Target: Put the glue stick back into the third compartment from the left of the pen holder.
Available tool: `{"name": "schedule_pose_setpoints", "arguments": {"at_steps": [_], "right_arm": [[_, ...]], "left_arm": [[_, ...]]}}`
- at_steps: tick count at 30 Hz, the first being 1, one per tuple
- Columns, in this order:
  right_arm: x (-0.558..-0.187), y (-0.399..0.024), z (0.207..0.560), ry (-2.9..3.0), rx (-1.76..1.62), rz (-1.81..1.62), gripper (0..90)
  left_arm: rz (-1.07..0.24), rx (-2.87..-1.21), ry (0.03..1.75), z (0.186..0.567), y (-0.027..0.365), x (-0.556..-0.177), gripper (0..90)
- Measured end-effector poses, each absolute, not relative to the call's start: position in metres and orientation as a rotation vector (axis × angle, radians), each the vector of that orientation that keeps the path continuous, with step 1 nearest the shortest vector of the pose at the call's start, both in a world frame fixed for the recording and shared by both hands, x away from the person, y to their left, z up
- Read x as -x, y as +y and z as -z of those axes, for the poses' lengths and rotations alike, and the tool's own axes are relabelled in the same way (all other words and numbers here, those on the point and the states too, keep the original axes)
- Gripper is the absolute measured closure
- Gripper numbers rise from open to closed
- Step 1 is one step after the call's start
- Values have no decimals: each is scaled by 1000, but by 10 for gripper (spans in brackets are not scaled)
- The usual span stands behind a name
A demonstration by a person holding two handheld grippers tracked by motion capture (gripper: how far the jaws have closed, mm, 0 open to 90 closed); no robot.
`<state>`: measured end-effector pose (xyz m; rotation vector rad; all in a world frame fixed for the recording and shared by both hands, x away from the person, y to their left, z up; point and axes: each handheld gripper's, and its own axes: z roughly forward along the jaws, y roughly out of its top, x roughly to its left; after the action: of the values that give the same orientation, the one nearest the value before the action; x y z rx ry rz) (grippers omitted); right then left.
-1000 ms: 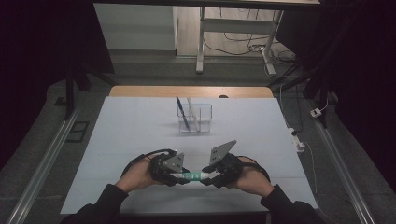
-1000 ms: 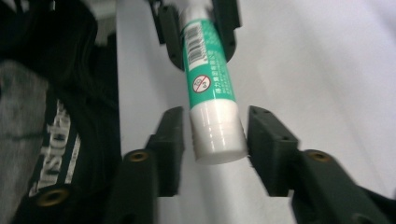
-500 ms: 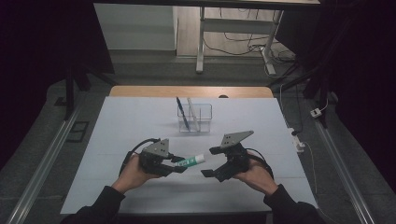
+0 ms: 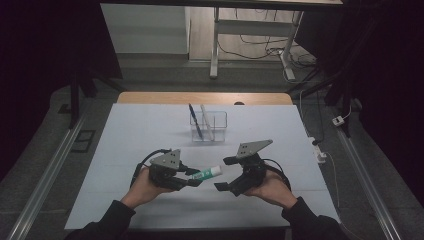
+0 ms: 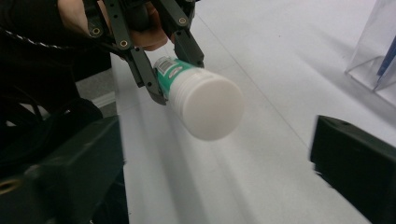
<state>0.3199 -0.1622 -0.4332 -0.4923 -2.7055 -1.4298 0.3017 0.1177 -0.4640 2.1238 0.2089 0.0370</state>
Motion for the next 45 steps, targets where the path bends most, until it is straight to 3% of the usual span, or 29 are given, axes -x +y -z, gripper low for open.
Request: {"name": "schedule_pose_setpoints", "arguments": {"at_steps": [4,13,18,27,37,45], "right_arm": [[-319,-164,429,-2665,477,1471,313],[-318,-165,427,-2617,398,1478,557],[-320,-167,427,-2571,391,1486,624],[-322,-168,424,-2553,381,1464,645],[-329,-175,413,-2639,455,1487,647],[-339,-180,406,-2693,563,1495,648]], "left_arm": [[-36,-2128,191,464,116,-301,655],[-33,-2126,160,464,113,-299,655],[-33,-2118,140,463,113,-298,654],[-53,-2093,163,464,113,-298,626],[-98,-2096,377,458,125,-294,276],[-97,-2081,548,457,144,-284,58]]}}
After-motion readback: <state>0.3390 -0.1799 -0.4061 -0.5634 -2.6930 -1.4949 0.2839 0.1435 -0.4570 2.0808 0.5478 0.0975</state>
